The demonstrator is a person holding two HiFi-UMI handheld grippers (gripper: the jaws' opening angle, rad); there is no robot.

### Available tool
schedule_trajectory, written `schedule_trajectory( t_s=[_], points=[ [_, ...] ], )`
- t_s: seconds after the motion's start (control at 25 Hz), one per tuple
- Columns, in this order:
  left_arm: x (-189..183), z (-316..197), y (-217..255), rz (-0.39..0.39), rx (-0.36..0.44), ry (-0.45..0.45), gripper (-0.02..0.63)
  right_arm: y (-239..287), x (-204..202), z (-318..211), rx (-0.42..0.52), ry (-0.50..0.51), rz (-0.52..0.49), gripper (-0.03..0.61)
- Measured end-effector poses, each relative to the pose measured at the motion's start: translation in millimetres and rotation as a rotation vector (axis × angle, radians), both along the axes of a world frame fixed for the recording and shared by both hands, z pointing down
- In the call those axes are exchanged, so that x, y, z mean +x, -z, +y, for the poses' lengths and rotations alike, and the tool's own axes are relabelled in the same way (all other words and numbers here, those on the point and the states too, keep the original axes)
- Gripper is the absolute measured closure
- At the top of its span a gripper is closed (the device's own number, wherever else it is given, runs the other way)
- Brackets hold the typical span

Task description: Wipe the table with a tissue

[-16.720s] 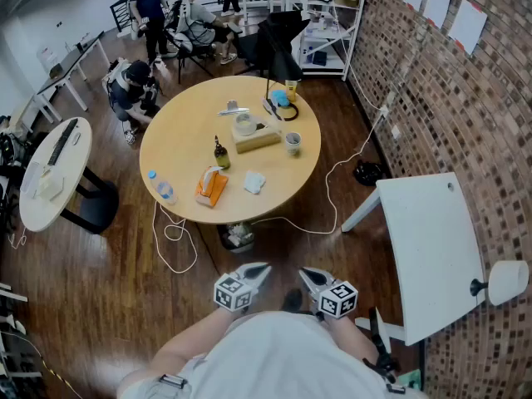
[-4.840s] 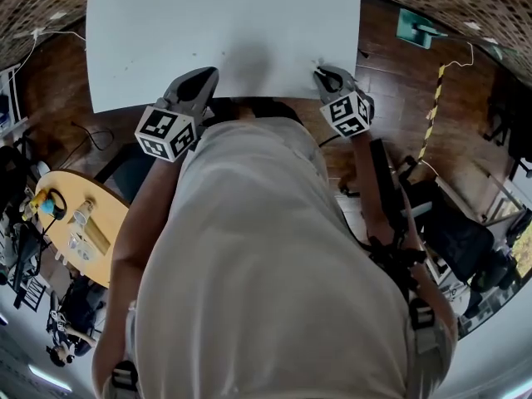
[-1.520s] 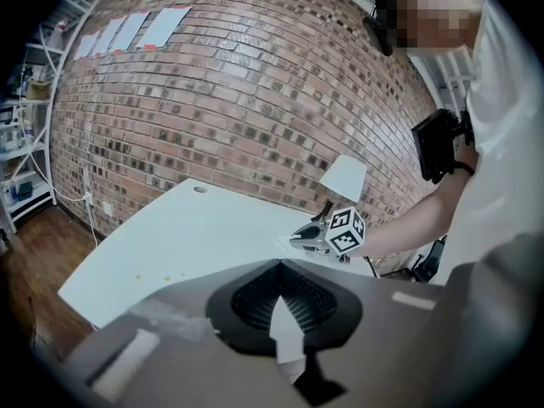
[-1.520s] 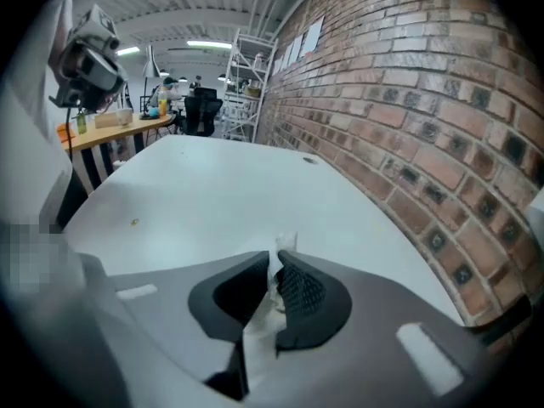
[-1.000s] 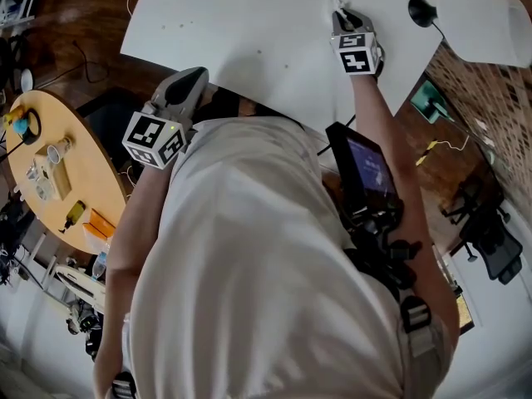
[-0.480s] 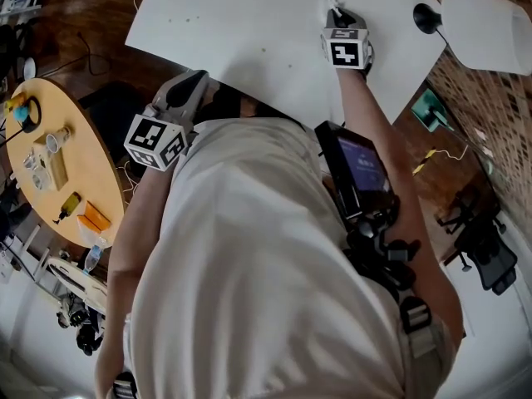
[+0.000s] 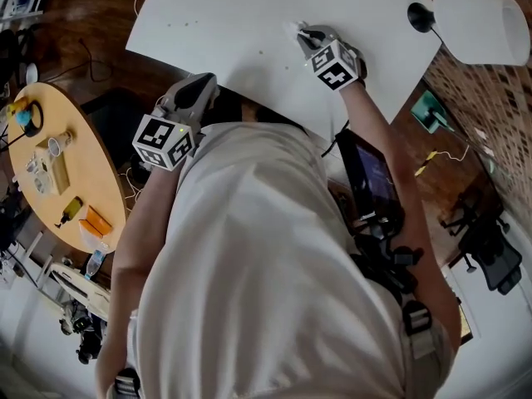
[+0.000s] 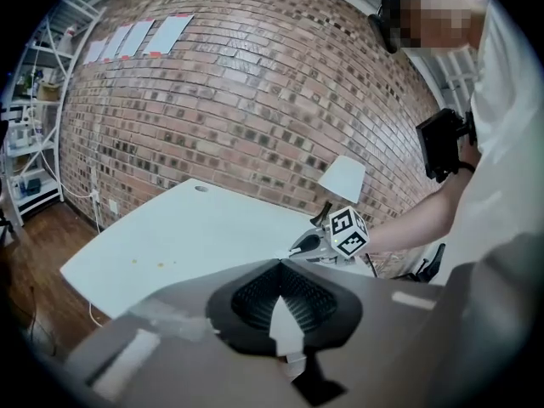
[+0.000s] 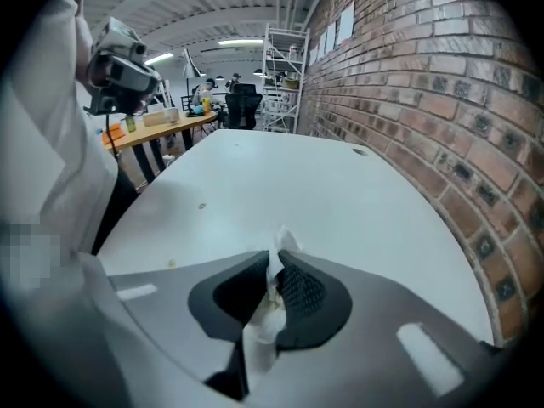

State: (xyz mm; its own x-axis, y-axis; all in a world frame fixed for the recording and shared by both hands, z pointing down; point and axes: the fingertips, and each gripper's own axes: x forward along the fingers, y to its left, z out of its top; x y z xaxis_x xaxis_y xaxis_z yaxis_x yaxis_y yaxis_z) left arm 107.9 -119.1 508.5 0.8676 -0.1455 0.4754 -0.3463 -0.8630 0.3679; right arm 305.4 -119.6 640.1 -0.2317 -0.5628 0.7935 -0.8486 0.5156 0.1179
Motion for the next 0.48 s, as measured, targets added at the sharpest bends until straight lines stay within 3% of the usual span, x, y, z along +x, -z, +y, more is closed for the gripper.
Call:
schedule_trajectory(
  t_s=[0.16, 0.48],
  points=[
    [23, 15, 5, 0.02, 0.001, -0.05, 0.609, 18, -8, 40, 0.038, 0.0, -0.04, 0.545],
    [67, 53, 2, 0.037, 0.01, -0.198, 0.609, 42, 10, 100, 0.13, -0.26, -0.148, 0.545]
  ],
)
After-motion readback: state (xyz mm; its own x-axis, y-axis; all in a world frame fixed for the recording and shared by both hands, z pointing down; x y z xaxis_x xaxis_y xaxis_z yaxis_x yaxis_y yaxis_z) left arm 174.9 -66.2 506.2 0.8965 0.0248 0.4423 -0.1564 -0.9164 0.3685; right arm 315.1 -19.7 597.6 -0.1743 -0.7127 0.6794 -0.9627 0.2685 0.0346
